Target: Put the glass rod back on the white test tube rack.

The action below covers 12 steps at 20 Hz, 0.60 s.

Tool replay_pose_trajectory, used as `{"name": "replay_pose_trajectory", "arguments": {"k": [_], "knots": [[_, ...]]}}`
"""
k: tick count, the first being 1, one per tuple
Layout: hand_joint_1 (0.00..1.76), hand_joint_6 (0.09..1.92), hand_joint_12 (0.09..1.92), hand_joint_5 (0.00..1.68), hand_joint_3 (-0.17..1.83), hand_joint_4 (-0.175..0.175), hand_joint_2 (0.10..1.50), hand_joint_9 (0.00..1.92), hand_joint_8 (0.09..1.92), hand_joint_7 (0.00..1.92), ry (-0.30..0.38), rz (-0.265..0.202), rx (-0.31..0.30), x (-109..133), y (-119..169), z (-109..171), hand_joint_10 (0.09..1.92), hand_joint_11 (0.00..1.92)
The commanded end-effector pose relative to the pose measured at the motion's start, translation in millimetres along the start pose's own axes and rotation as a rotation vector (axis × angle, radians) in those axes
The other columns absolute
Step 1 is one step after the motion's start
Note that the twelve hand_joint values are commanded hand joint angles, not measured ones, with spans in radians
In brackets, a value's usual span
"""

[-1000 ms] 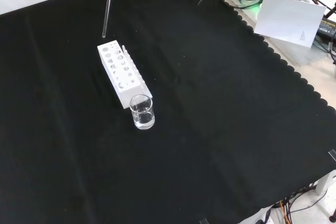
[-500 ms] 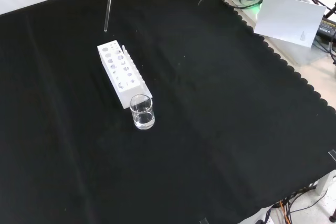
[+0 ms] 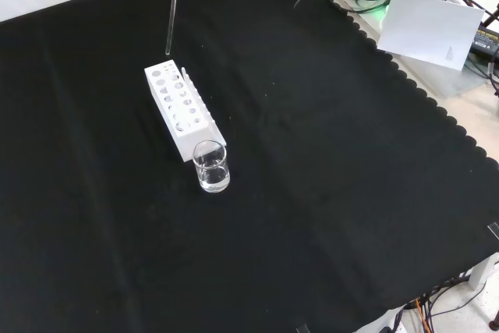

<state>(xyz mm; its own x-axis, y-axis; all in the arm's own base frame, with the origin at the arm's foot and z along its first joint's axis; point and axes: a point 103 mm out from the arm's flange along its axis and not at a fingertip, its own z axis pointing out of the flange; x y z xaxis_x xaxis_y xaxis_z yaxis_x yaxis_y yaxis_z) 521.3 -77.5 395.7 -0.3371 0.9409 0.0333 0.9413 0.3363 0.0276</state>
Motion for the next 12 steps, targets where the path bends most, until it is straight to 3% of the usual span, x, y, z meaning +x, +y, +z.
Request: {"name": "replay_pose_trajectory", "arguments": {"k": [1,12], "knots": [[1.18,1.11,1.11,1.09,0.91,-0.175,0.63,1.88,1.39,1.42,0.003,-0.005,0.014,1.7,2.6,9.2,1.18,1.90],[1.18,1.10,1.11,1.09,0.91,-0.175,0.63,1.88,1.39,1.42,0.016,-0.005,0.052,-0.5,-1.2,33.1,1.18,1.90]]}}
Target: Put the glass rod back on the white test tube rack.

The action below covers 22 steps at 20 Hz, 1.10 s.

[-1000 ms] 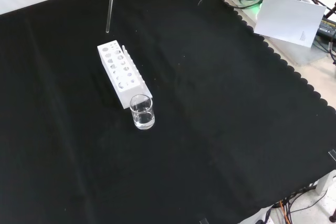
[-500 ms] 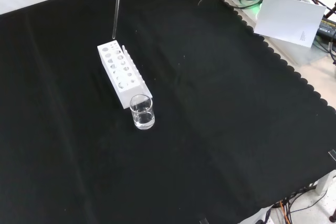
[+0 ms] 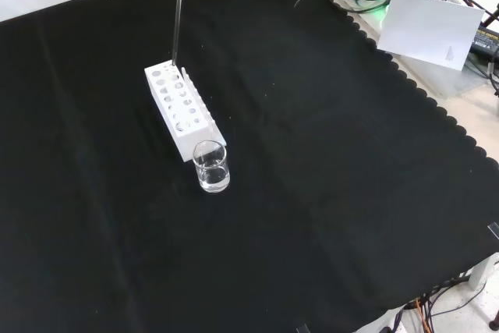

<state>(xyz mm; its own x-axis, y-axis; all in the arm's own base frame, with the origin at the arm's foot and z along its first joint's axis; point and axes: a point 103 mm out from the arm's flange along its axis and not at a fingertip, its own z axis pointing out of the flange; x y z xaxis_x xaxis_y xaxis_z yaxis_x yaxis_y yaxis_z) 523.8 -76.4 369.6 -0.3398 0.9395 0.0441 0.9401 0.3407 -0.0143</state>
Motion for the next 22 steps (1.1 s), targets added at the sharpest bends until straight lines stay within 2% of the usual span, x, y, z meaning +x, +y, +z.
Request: {"name": "replay_pose_trajectory", "arguments": {"k": [1,12,22], "knots": [[1.18,1.10,1.11,1.09,0.91,-0.175,0.62,1.88,1.38,1.42,0.006,-0.003,0.011,0.8,-3.5,8.0,1.18,1.91],[1.18,1.10,1.11,1.09,0.91,-0.175,0.62,1.88,1.38,1.42,0.001,-0.016,0.024,8.8,0.2,13.9,1.18,1.91],[1.18,1.10,1.11,1.09,0.91,-0.175,0.62,1.88,1.38,1.42,0.022,-0.017,0.034,6.0,4.7,16.9,1.18,1.91]]}}
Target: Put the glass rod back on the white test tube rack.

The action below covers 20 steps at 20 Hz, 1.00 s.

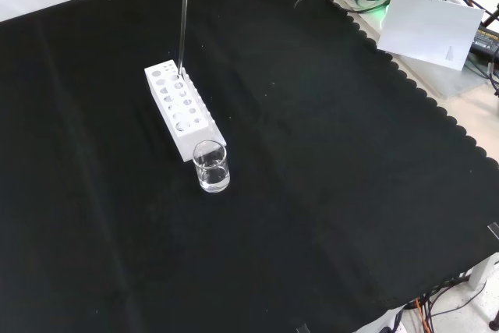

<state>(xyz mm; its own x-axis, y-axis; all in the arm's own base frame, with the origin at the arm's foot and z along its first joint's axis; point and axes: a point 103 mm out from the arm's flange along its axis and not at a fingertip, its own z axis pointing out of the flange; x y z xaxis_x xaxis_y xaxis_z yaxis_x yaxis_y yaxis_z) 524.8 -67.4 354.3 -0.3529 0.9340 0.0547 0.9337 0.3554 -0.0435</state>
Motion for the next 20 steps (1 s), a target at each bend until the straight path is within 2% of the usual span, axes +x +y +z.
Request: {"name": "replay_pose_trajectory", "arguments": {"k": [1,20], "knots": [[1.18,1.10,1.11,1.09,0.91,-0.175,0.62,1.88,1.38,1.42,0.011,-0.005,0.003,-2.4,0.7,2.1,1.18,1.91],[1.18,1.10,1.11,1.09,0.91,-0.175,0.62,1.88,1.38,1.42,-0.008,-0.016,0.023,8.0,7.0,9.7,1.18,1.91]]}}
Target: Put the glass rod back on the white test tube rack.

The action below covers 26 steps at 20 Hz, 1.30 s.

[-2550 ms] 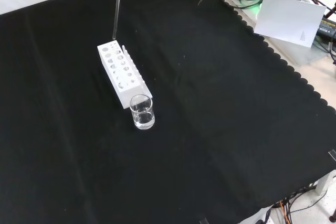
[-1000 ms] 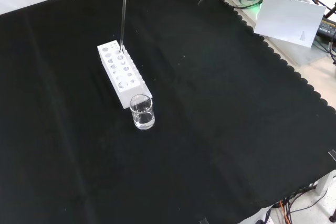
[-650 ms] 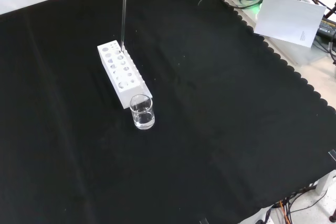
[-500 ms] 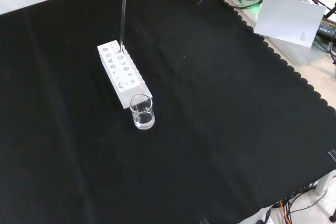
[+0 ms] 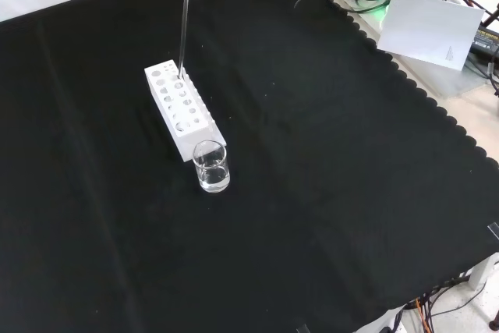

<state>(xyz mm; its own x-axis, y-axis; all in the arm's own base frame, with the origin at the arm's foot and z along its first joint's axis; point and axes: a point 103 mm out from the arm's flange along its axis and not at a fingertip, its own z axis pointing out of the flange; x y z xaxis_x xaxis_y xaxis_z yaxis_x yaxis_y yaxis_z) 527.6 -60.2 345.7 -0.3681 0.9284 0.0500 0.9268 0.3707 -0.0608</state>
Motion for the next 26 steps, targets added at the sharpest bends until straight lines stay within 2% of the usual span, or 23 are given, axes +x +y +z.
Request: {"name": "replay_pose_trajectory", "arguments": {"k": [1,8,14,26], "knots": [[1.18,1.10,1.11,1.09,0.91,-0.175,0.62,1.88,1.38,1.42,-0.002,0.003,0.005,3.3,1.9,1.1,1.18,1.91],[1.18,1.10,1.11,1.09,0.91,-0.175,0.62,1.88,1.38,1.42,0.003,0.010,0.007,8.5,5.1,2.9,1.18,1.91],[1.18,1.10,1.11,1.09,0.91,-0.175,0.62,1.88,1.38,1.42,0.004,-0.024,0.010,29.2,13.9,8.3,1.18,1.91],[1.18,1.10,1.11,1.09,0.91,-0.175,0.62,1.88,1.38,1.42,0.014,-0.036,0.018,23.6,15.3,11.9,1.17,1.91]]}}
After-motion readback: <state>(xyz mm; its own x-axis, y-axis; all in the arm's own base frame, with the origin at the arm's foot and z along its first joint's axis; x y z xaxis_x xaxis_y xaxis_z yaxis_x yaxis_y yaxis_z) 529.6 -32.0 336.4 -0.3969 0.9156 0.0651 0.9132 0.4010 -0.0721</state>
